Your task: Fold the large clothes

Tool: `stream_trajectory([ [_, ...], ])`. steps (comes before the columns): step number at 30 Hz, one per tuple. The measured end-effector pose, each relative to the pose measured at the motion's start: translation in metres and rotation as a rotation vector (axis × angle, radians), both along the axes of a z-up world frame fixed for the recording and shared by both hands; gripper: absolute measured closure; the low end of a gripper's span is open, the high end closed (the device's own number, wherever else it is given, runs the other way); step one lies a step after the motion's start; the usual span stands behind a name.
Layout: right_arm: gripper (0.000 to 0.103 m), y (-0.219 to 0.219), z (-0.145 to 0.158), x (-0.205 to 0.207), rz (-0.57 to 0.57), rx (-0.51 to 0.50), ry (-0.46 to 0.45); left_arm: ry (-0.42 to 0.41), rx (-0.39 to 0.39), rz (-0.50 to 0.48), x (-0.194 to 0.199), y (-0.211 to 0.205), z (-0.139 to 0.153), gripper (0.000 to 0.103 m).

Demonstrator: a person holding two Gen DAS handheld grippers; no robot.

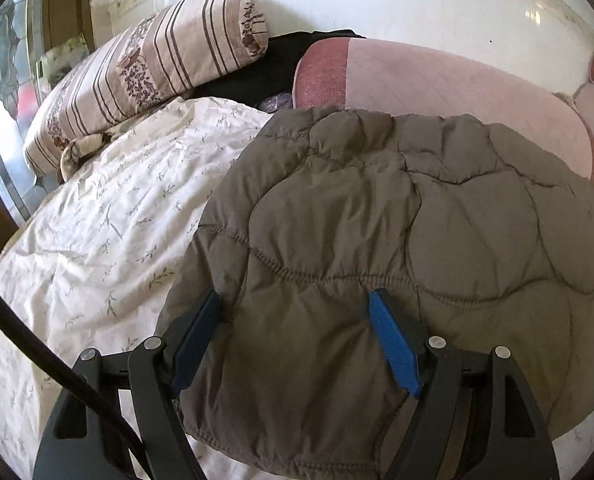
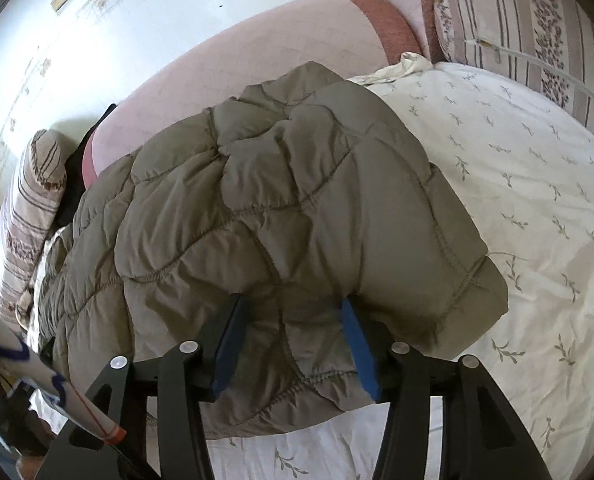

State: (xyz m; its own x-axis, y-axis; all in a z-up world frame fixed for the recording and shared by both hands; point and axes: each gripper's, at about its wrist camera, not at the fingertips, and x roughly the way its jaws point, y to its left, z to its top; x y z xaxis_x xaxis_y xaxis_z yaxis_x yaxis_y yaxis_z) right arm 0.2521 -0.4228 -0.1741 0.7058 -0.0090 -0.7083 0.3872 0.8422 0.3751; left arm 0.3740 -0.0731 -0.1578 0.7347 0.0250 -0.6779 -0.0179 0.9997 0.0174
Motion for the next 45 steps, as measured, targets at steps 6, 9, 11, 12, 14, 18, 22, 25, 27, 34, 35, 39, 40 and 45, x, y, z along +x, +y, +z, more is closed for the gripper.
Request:
stream_trajectory([
  [6,0.047,0.004,0.017,-0.007,-0.005,-0.022,-0.054,-0.038,-0.010,0.034,-0.004,0.006,0.012,0.027],
  [9,0.053,-0.001,0.020,-0.009,-0.027,-0.028,-0.065,-0.060,-0.003,0.068,-0.006,0.015,0.018,0.027],
  [11,0.064,-0.005,0.014,-0.006,-0.028,0.006,-0.048,-0.043,-0.010,0.087,-0.003,0.022,0.016,0.027],
  [12,0.064,-0.007,0.010,-0.005,-0.034,0.020,-0.038,-0.023,-0.019,0.091,-0.001,0.025,0.014,0.027],
  [14,0.064,-0.010,0.003,-0.003,-0.040,0.062,-0.021,0.044,-0.013,0.077,0.007,0.025,0.004,0.027],
  [18,0.064,-0.015,0.004,-0.005,-0.029,0.101,-0.025,0.071,-0.032,0.067,0.008,0.027,0.002,0.026],
  [22,0.061,-0.040,0.016,-0.025,-0.087,0.147,-0.084,0.049,-0.071,0.094,0.006,0.042,0.014,0.026],
  [25,0.061,-0.060,0.015,-0.036,-0.136,0.168,-0.092,0.066,-0.100,0.102,0.007,0.056,0.014,0.026],
  [27,0.061,-0.069,0.007,-0.038,-0.135,0.227,-0.081,0.117,-0.121,0.076,0.009,0.060,0.005,0.026],
  [34,0.061,-0.067,-0.007,-0.032,-0.111,0.253,-0.023,0.179,-0.152,0.043,0.012,0.066,-0.004,0.022],
  [35,0.061,-0.068,-0.002,-0.036,-0.114,0.253,-0.038,0.167,-0.158,0.046,0.010,0.067,-0.001,0.022],
  [39,0.046,-0.079,0.015,-0.056,-0.167,0.211,-0.089,0.129,-0.204,0.069,0.000,0.086,0.014,0.022],
  [40,0.039,-0.082,0.016,-0.059,-0.184,0.192,-0.086,0.132,-0.219,0.086,-0.001,0.094,0.014,0.022],
  [45,0.036,-0.098,0.002,-0.067,-0.225,0.260,-0.055,0.221,-0.327,0.147,0.001,0.130,-0.003,0.022],
])
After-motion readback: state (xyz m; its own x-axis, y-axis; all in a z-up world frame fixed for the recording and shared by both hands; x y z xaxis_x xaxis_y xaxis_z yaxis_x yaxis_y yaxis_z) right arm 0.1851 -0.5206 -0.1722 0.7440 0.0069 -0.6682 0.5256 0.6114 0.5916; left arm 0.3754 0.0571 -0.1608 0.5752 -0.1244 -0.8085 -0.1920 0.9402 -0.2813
